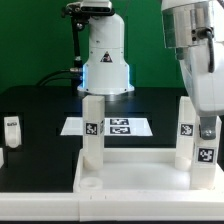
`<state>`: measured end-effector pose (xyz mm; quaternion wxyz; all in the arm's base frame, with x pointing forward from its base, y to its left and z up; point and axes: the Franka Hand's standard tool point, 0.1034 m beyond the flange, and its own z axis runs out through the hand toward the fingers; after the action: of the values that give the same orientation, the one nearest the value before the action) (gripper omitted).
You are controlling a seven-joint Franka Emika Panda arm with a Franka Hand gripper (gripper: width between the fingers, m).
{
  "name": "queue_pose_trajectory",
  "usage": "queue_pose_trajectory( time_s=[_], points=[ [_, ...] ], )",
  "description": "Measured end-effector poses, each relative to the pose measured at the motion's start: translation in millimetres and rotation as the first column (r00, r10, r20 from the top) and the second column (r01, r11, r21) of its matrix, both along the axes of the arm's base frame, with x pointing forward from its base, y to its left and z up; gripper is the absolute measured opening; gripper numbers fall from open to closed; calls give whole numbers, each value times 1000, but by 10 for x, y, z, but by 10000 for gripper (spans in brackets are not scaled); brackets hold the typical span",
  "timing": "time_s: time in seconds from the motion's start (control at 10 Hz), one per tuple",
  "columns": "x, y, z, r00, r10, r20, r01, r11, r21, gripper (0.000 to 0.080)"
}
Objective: Assemble desk
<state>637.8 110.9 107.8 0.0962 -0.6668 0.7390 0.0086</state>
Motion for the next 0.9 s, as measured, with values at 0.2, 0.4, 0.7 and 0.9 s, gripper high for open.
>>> queue_pose_trajectory(
  time_s=[0.2, 0.4, 0.7, 0.9],
  points=[
    [12, 61, 29, 939, 343, 43, -340, 939, -57, 610],
    [18, 122, 24, 825, 561, 70, -553, 826, -108, 642],
    [24, 82, 19, 727, 683, 70, -670, 728, -142, 648],
    [51, 49, 46, 399, 917, -10, -890, 384, -244, 648]
  ],
)
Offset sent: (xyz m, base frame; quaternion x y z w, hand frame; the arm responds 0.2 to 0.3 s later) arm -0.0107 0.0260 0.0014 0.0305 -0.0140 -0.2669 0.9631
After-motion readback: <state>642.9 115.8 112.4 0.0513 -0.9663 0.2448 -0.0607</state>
